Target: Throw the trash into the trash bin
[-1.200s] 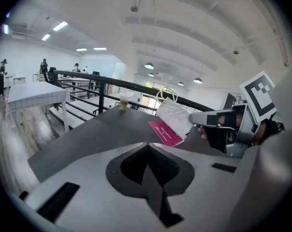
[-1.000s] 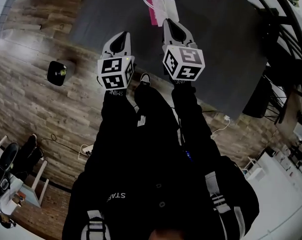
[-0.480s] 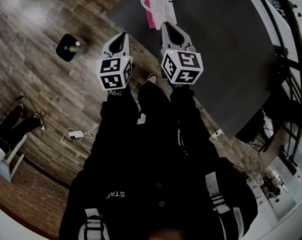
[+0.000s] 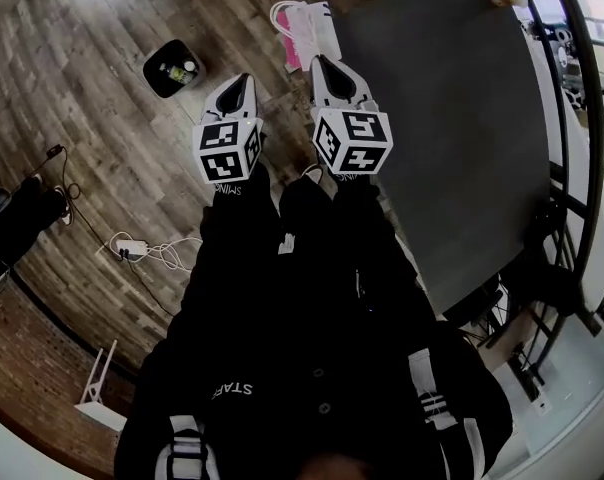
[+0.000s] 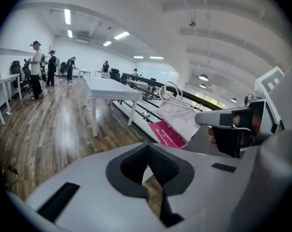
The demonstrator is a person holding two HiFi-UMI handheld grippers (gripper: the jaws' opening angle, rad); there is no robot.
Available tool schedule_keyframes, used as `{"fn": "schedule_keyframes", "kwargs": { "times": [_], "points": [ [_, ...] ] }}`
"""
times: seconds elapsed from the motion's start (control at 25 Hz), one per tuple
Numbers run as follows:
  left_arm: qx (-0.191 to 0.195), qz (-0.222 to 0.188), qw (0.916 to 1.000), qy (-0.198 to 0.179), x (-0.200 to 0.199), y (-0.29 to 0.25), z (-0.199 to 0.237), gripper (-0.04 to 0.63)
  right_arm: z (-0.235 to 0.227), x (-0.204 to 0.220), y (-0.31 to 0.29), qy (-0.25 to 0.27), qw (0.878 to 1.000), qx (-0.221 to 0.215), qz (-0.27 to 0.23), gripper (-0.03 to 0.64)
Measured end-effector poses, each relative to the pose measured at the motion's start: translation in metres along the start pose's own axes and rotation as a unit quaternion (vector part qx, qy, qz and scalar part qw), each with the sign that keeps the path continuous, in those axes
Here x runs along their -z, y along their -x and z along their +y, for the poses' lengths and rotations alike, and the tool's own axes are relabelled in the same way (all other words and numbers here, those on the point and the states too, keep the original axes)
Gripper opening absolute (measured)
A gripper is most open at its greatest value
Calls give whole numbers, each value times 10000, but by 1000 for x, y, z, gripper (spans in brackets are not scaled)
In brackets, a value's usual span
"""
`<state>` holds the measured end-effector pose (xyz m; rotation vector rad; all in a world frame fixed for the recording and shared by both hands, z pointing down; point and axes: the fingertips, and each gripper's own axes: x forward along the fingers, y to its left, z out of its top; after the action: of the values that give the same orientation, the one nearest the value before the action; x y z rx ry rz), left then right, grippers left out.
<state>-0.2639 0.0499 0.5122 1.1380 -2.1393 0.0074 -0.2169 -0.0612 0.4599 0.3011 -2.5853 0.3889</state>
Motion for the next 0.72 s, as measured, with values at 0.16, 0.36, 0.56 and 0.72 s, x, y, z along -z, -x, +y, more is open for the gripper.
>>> {"fn": "schedule_keyframes", "kwargs": {
  "times": [0.16, 0.36, 0.56, 0.72],
  "points": [
    [-350, -69, 9990, 286, -2, 7, 59, 0, 47, 5, -45, 235, 9988, -371, 223, 18],
    [-831, -56, 9940, 706, 20, 18, 136, 0, 103, 35, -99, 388, 9945, -784, 580, 18],
    [-1366, 22, 9828, 1244, 56, 27, 216, 0, 155, 72, -152, 638, 9856, -1196, 1016, 18],
    [-1748, 58, 9720, 1571, 87, 32, 273, 0, 190, 108, -193, 703, 9776, -1446, 1360, 18]
  ]
}}
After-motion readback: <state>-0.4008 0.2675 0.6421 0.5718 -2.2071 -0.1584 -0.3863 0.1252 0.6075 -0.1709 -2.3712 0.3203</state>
